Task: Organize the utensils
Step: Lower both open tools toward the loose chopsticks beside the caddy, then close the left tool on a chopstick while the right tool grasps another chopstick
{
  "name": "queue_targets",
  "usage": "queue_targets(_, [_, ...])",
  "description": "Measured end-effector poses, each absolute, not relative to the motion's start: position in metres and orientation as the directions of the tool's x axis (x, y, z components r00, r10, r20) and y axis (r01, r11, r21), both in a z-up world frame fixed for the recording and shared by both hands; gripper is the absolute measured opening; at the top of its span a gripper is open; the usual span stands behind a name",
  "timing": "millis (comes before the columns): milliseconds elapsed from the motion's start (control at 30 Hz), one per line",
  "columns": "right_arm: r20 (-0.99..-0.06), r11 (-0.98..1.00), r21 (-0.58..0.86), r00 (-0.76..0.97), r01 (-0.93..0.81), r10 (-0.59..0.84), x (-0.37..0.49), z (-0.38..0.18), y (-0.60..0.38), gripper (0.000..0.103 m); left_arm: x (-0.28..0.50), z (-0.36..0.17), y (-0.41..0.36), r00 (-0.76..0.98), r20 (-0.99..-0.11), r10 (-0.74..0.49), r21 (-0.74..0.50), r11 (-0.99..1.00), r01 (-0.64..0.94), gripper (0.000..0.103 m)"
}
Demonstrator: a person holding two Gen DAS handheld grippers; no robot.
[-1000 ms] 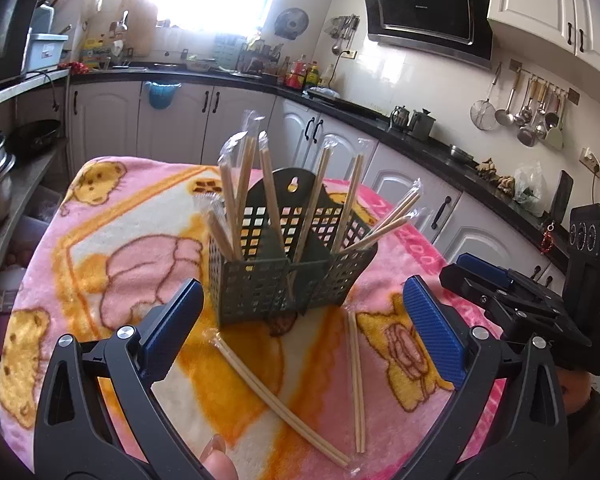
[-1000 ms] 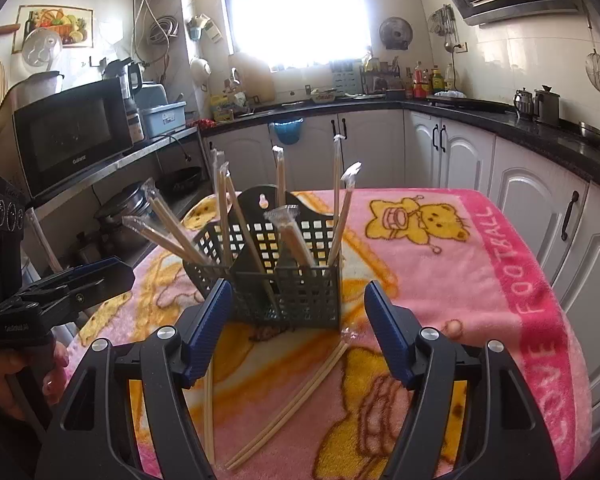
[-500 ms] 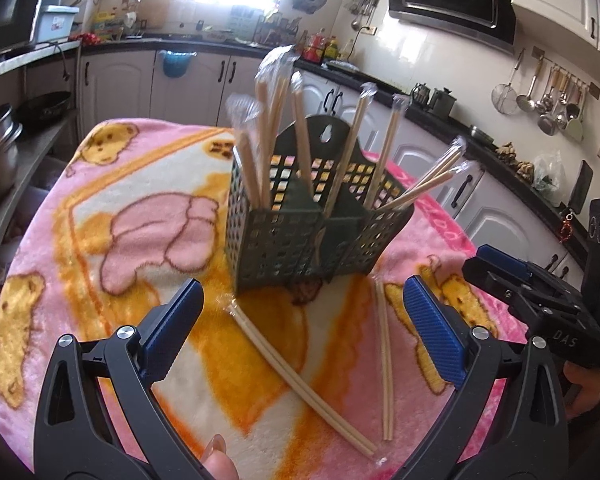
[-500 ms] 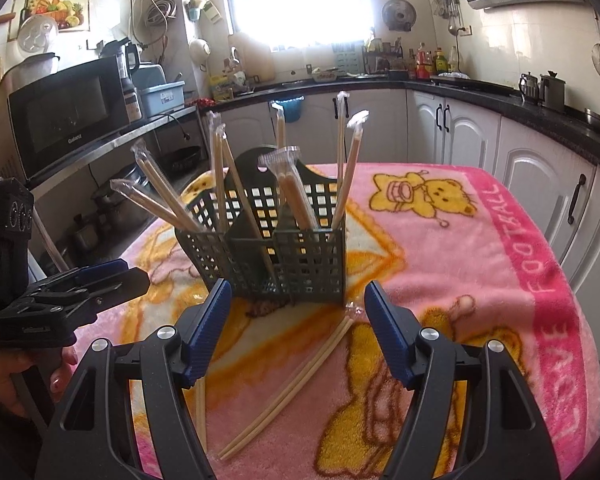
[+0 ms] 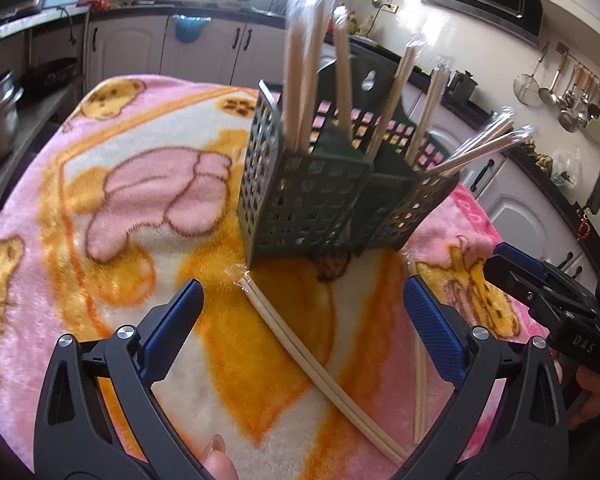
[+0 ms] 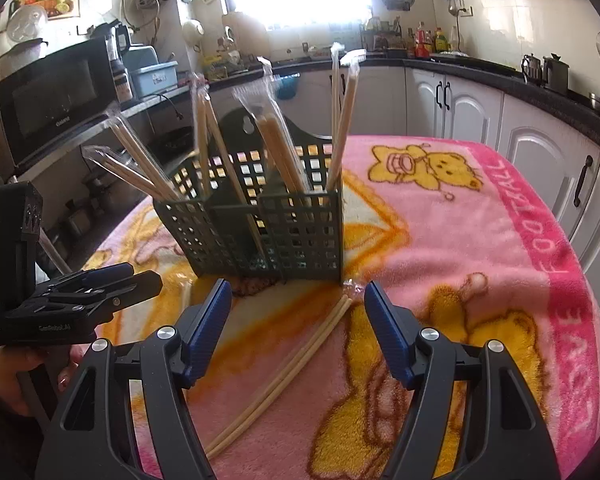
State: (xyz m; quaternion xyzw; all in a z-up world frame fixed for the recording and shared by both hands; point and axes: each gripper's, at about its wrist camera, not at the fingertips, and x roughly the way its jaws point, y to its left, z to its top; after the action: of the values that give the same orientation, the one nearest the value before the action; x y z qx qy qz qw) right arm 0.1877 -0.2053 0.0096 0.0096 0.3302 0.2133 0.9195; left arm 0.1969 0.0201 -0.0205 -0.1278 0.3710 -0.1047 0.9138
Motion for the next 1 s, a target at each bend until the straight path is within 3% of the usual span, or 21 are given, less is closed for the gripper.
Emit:
queue_targets(200, [-0.638,0.917,0.156,0.671,-0.367,0.378,0.202,-0.009,-0.203,0.067,0.214,-0.039,0.026,0.682,-0.676,-0.28,-0.335,0.941,0.055,0.091])
queue_targets(467, [-0.688,0.932,0.172,0.638,-0.32,0.346,0.232,-0.035,-0.205,0.066,0.233,-0.06,0.033,0.65,-0.71,-0.272,-0.358,0.934,-0.001,0.068])
queue_targets(600, [-0.703,0.936,0.18,0.626,-0.302,0.337,0.246,-0.044,-0.205,0.066,0.236,-0.064,0.035,0.645,-0.717,-0.264,-0.352,0.936,-0.009,0.065])
queue_targets(1000, [-0.757,0.951,0.193,0.581,-0.24,0.3,0.276,-0.066,-0.208,0.045,0.242,-0.068,0.037,0.633,-0.735,-0.242,-0.329,0.944,-0.021,0.049])
